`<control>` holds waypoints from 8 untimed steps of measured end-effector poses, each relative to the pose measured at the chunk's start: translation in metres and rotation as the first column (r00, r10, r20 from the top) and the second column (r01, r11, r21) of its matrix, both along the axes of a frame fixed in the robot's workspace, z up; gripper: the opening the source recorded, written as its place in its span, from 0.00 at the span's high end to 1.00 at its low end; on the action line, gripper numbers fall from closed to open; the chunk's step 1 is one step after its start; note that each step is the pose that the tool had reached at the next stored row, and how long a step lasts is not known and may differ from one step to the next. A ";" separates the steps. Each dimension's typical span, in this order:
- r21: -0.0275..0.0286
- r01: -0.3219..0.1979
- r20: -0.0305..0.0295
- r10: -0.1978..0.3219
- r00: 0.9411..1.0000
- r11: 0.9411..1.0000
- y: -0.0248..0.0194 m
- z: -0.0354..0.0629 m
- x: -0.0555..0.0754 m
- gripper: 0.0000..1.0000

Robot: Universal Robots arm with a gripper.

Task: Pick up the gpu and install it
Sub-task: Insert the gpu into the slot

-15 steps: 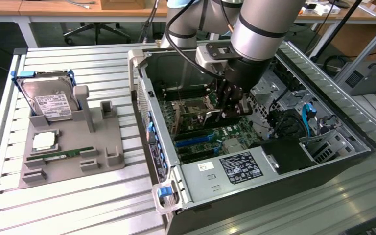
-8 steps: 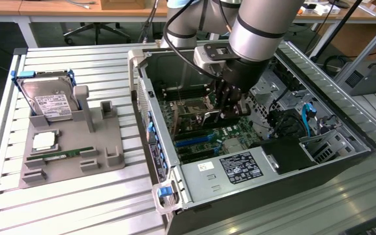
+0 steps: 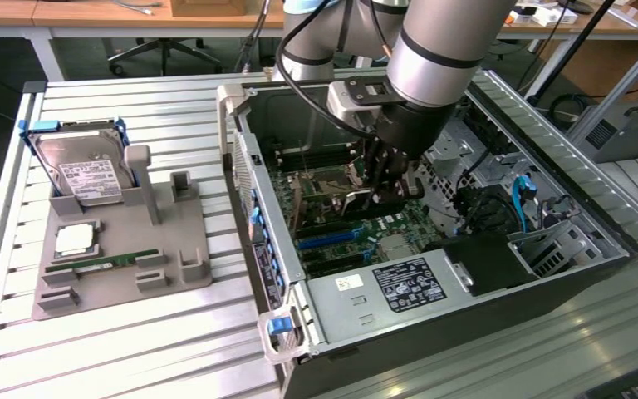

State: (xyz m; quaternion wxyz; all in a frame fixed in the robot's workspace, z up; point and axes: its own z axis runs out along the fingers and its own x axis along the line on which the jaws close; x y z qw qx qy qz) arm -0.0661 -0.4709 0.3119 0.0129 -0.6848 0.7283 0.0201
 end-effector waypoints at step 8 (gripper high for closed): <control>0.000 0.000 0.000 0.000 1.000 1.000 0.0000 -0.0042 0.000 0.73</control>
